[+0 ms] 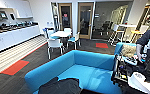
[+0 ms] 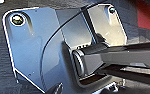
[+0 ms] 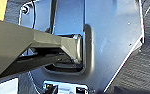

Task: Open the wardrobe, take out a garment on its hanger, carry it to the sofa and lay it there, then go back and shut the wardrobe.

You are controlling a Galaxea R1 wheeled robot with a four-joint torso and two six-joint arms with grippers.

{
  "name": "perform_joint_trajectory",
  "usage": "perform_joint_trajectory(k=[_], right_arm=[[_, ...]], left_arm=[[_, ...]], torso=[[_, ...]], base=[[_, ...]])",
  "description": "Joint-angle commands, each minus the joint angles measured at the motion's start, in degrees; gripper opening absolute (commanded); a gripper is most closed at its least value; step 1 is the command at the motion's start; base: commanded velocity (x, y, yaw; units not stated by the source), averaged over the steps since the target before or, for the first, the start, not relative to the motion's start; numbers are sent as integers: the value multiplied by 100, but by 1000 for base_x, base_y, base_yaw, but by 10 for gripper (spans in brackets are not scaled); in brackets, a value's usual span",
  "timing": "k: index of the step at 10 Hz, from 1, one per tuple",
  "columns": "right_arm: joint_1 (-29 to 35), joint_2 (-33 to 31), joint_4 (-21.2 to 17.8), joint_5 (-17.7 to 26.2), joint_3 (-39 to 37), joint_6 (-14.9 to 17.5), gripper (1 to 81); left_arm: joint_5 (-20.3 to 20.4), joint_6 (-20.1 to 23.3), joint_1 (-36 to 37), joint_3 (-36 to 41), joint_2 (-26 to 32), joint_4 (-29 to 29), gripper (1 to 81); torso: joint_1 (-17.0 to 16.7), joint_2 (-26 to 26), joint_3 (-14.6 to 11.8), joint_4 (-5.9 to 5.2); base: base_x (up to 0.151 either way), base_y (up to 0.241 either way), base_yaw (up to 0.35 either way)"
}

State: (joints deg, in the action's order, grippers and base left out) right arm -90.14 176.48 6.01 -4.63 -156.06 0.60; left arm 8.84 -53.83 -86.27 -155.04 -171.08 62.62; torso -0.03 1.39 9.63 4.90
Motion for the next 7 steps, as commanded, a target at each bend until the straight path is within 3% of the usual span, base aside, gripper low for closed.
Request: perform_joint_trajectory(k=[1,7], right_arm=[[140,47,14,331,24,19,811],[158,56,14,331,24,28,811]], left_arm=[[-207,31,185,9,30,-4,811],[-198,31,194,-53,30,4,811]], torso=[[3,0,0,0],[3,0,0,0]], base=[[0,0,0],[0,0,0]])
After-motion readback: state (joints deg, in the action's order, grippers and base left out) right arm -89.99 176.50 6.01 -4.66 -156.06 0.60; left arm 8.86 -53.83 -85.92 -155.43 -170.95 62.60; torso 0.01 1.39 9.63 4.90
